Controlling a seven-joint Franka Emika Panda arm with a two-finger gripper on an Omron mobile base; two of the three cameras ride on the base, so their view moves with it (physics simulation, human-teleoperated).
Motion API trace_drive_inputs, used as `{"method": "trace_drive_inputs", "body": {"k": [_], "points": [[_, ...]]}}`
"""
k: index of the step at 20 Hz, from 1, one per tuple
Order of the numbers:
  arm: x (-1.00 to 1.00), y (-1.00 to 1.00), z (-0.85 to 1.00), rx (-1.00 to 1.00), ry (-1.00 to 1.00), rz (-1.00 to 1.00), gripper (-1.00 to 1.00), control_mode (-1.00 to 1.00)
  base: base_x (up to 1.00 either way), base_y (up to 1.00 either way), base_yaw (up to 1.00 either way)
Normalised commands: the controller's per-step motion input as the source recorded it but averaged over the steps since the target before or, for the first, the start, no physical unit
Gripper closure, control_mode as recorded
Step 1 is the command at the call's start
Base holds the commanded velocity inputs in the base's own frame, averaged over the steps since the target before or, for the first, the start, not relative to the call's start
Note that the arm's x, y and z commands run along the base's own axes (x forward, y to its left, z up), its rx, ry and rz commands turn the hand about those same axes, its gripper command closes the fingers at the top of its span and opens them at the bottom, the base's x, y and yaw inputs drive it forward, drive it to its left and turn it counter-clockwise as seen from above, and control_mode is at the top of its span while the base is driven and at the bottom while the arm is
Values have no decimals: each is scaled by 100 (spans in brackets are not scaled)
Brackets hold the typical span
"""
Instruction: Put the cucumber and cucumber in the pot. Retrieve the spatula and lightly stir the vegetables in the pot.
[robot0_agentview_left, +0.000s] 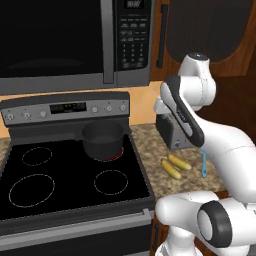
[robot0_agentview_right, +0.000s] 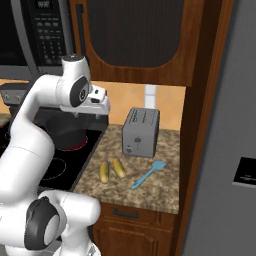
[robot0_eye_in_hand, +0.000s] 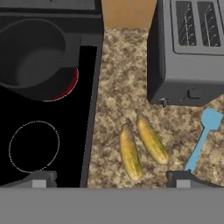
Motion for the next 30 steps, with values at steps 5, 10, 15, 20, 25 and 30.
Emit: {"method": "trace_drive_inputs", "body": {"k": [5, 10, 15, 20, 25, 30], "points": [[1, -30, -42, 0, 0, 0, -100, -100, 0, 0, 0], [0, -12, -89, -7, 2, 0, -100, -100, 0, 0, 0], [0, 1, -77, -5, 1, 0, -100, -100, 0, 0, 0], [-8, 20, -60, -6, 0, 0, -100, -100, 0, 0, 0], [-4, 14, -60, -7, 0, 0, -100, -100, 0, 0, 0], [0, 0, -50, -5, 0, -3, -100, -100, 0, 0, 0]]}}
